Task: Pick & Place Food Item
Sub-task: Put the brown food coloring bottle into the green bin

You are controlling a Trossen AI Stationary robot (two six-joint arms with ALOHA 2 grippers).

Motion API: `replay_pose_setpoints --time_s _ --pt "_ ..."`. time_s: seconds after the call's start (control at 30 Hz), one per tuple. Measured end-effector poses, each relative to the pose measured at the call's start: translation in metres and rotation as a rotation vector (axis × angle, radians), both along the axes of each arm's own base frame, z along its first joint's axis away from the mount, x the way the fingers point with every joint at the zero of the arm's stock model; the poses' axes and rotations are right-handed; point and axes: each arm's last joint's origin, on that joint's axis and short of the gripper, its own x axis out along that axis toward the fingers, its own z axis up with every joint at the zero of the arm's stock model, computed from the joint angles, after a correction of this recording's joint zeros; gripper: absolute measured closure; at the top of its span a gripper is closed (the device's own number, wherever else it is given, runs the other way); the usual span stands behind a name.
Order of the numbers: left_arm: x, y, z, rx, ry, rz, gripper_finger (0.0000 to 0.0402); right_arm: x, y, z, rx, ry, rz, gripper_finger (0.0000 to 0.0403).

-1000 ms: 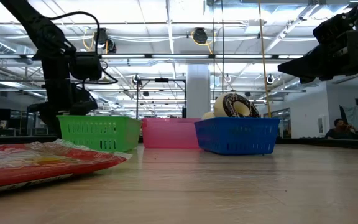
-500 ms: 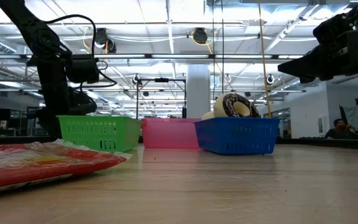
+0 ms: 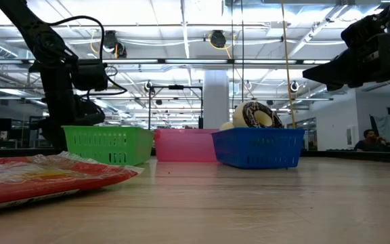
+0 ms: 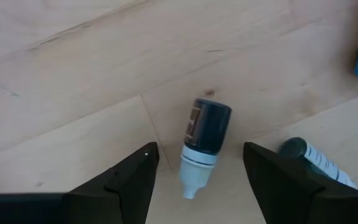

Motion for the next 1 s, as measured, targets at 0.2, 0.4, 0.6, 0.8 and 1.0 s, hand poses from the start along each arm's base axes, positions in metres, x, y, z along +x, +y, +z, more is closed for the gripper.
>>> replay_pose_setpoints --time_s 0.2,0.4,0.6,0.8,1.0 --pt "0.000 0.001 0.000 0.013 0.006 -0.011 0.0222 0.000 0.000 0.000 -0.001 0.000 0.000 0.0398" --pt "0.001 0.001 0.000 0.019 0.002 -0.017 0.0272 0.000 0.000 0.000 0.000 0.000 0.000 0.0398" --pt "0.000 0.002 0.000 0.039 0.016 -0.010 0.0300 0.000 0.000 0.000 0.001 0.000 0.000 0.0399" --pt "-0.001 0.002 0.003 0.079 0.023 0.003 0.0329 0.000 0.000 0.000 0.001 0.000 0.000 0.0399" --pt "-0.002 0.000 0.014 0.097 -0.047 -0.008 0.0330 0.000 0.000 0.000 0.000 0.000 0.000 0.0399"
